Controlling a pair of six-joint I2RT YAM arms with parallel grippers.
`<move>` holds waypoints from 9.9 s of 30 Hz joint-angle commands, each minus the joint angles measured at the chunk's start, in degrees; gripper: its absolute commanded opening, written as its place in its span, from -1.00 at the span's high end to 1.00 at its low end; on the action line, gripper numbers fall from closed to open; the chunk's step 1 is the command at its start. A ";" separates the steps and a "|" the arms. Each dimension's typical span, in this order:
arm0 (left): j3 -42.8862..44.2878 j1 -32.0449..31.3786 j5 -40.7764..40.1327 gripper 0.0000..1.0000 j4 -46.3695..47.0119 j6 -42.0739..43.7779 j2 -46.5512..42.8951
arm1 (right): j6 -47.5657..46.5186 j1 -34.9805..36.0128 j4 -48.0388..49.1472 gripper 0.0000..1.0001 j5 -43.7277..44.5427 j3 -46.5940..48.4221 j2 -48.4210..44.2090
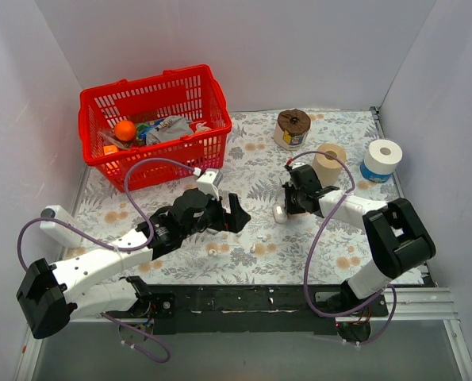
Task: Insert the wireless bluetooth earbuds into the charging case
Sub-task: Adjust the charging case at the center of the board, then pick up the charging case at the center of the board, then open the charging case.
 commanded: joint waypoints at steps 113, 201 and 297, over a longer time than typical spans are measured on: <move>31.69 -7.38 -12.67 -0.66 -17.30 5.11 53.40 | 6.78 6.09 -32.51 0.17 6.56 -2.28 -55.76; -27.02 -7.65 11.41 1.00 52.58 41.67 -7.86 | 5.99 26.40 -21.26 -0.88 -8.55 16.09 -22.10; -16.21 6.68 46.11 -0.86 36.32 11.78 -12.62 | -29.25 29.82 -22.31 0.97 1.91 21.10 -32.56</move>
